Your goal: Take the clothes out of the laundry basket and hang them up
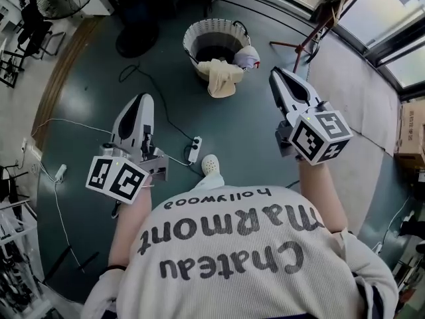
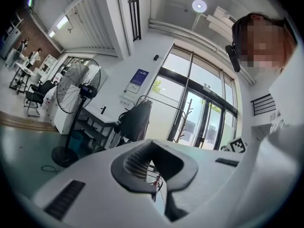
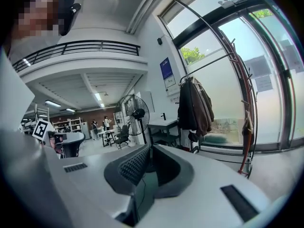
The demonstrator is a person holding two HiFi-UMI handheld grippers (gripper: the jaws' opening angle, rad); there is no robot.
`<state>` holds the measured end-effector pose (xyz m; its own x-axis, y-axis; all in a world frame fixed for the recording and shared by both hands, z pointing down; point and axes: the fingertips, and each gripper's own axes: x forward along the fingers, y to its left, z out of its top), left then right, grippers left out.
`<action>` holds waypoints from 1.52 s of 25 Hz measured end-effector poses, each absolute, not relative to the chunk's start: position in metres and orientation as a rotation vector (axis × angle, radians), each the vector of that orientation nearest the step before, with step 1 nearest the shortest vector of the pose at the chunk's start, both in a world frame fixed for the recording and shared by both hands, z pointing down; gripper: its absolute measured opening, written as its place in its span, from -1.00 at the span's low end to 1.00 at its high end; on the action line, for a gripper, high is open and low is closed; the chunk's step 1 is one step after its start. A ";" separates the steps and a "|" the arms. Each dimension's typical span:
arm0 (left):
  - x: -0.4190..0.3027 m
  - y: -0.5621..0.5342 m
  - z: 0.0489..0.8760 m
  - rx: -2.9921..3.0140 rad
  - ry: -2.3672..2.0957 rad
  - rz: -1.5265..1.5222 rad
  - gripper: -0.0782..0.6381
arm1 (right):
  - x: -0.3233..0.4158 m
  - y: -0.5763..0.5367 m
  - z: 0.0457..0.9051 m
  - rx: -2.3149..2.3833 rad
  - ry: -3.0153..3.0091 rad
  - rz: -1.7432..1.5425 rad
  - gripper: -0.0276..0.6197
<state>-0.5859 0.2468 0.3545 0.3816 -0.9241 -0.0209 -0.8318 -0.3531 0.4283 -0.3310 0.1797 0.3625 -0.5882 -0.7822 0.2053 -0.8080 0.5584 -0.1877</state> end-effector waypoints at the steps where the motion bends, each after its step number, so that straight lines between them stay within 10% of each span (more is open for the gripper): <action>1: -0.590 0.237 0.357 2.303 -1.518 -0.358 -0.76 | -0.337 0.170 0.365 1.380 -2.678 0.412 -0.80; 15: -0.638 0.187 0.532 2.213 -1.441 0.226 -0.76 | -0.391 0.139 0.545 1.219 -2.386 0.532 -0.80; 23: -0.640 0.199 0.598 2.058 -1.410 0.248 -0.76 | -0.385 0.142 0.670 1.233 -2.124 0.940 -0.80; 38: -0.621 0.197 0.699 1.826 -1.431 0.262 -0.76 | -0.354 0.096 0.851 0.933 -1.929 0.701 -0.79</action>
<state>-0.6208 0.1966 0.6987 0.3433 -0.7297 0.5913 -0.8921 -0.0564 0.4483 -0.3538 0.0955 0.8514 -0.3525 -0.3367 0.8731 -0.8187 0.5630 -0.1134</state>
